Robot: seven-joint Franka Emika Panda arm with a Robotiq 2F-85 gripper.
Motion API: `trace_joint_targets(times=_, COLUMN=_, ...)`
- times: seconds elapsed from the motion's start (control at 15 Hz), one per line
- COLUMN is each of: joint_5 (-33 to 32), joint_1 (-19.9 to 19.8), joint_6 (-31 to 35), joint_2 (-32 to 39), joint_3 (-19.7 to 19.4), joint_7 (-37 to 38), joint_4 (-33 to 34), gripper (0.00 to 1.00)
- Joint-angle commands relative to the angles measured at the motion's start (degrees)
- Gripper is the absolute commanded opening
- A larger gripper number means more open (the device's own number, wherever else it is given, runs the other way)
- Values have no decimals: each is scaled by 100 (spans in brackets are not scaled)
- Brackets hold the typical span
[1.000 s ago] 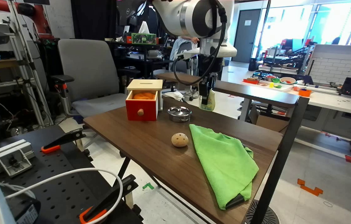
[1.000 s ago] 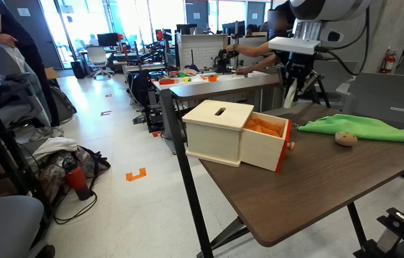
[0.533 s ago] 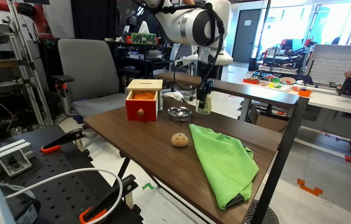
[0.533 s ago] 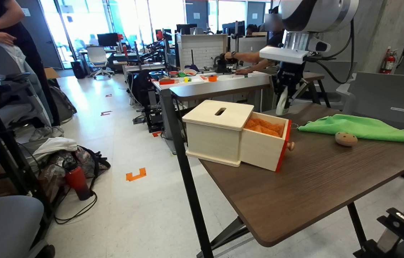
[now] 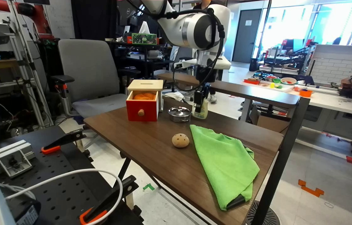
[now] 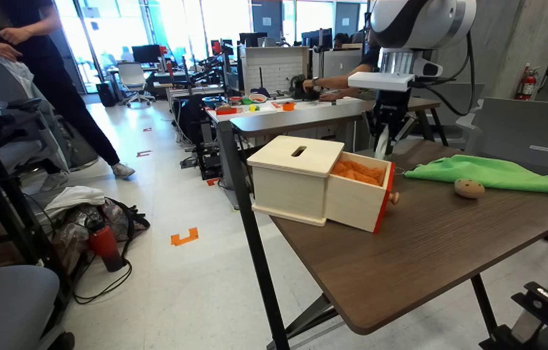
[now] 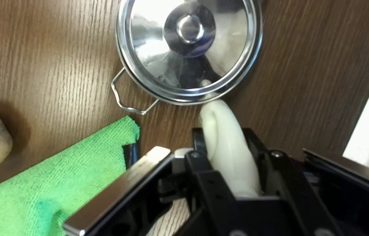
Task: Move the bottle
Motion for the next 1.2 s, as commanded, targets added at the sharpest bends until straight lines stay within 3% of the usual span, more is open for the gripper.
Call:
trace_joint_targets(times=0.0, joint_5=76, joint_1=38, joint_6=-249, joint_2=331, joint_3=-48, joint_7=-81, joint_4=492, gripper=8)
trace_joint_targets(times=0.4, joint_5=58, joint_1=34, joint_6=-294, joint_2=452, joint_3=-70, joint_7=-81, joint_4=581, gripper=8)
trace_joint_targets(times=0.47, joint_5=58, joint_1=34, joint_6=-300, joint_2=451, joint_3=-72, joint_7=-77, joint_4=584, gripper=26)
trace_joint_targets(times=0.53, joint_5=59, joint_1=36, joint_6=-326, joint_2=443, joint_3=-75, joint_7=-63, joint_4=587, gripper=57)
trace_joint_targets(times=0.6, joint_5=62, joint_1=36, joint_6=-342, joint_2=434, joint_3=-73, joint_7=-64, joint_4=590, gripper=58)
trace_joint_targets(times=1.0, joint_5=69, joint_1=27, joint_6=-446, joint_2=344, joint_3=-64, joint_7=-97, joint_4=579, gripper=99)
trace_joint_targets(times=1.13, joint_5=53, joint_1=34, joint_6=-520, joint_2=298, joint_3=-77, joint_7=-103, joint_4=569, gripper=100)
